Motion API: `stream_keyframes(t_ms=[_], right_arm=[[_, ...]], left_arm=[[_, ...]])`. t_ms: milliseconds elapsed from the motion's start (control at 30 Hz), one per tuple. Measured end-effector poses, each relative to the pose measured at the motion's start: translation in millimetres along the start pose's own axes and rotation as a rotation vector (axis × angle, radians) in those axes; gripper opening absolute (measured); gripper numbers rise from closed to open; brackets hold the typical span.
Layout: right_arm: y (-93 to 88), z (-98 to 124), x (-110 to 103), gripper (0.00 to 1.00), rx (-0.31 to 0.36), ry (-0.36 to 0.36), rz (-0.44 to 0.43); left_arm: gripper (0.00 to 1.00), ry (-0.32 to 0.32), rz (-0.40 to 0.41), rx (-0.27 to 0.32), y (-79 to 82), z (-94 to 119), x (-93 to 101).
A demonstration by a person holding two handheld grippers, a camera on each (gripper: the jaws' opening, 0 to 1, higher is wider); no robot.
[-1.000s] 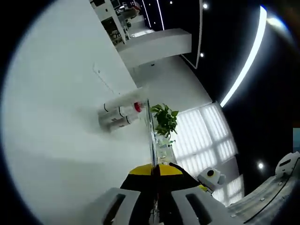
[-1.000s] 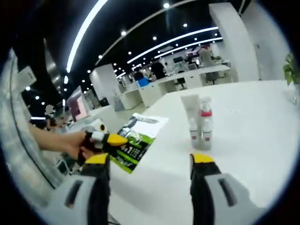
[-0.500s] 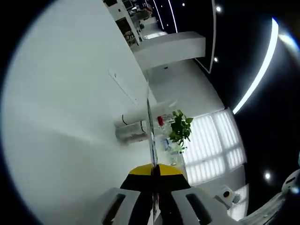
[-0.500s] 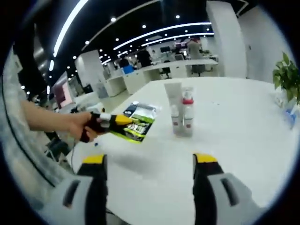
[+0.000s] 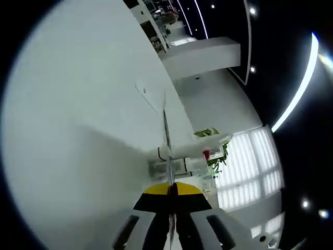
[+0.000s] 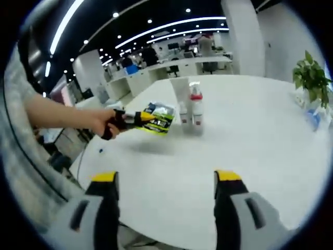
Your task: Arrange the skincare products in the storage area until every visible bottle or jar stands upright without overlapping.
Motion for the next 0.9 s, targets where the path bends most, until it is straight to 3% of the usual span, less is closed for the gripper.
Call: stream_keyframes(t_ms=[367,500,600,633,767,900], right_arm=[[-19.2,20.3,4.6,0.75,0.006,-0.067,-0.092],[-25.2,23.9,6.5,0.75,-0.013,-0.086,-0.093],[-23.6,26.1,8.1,0.75,-0.003,-0.095,-0.106],[-22.7,26.6,8.2,0.75,-0.003,-0.099,-0.107],[-20.4,28.2,6.6,0.75,0.010,-0.098,-0.111],[-23.2,29.7,1.6,0.76,0.022,-0.085,-0.122]], left_arm=[[0.01,0.077,-0.008,-0.012,1.3,-18.5,-14.4],[0.02,0.108,-0.006,-0.025,25.5,-25.8,-47.9],[0.02,0.133,-0.021,-0.033,23.1,-24.4,-47.7],[0.02,0.145,-0.026,-0.033,33.2,-28.5,-59.9],[0.02,0.157,-0.027,-0.027,28.0,-29.1,-56.7],[0.02,0.173,-0.029,-0.017,33.1,-30.6,-59.1]])
Point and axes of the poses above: the point that each gripper's makers call its tool centre point, and the gripper's own axes: z roughly backward along the fingers, x roughly to its right, y roughly out of its top, the point moved 3 cm from there along z, roughly backward along the fingers, and after that the axes turned 2 degrees about z, right-handed, at the moved point
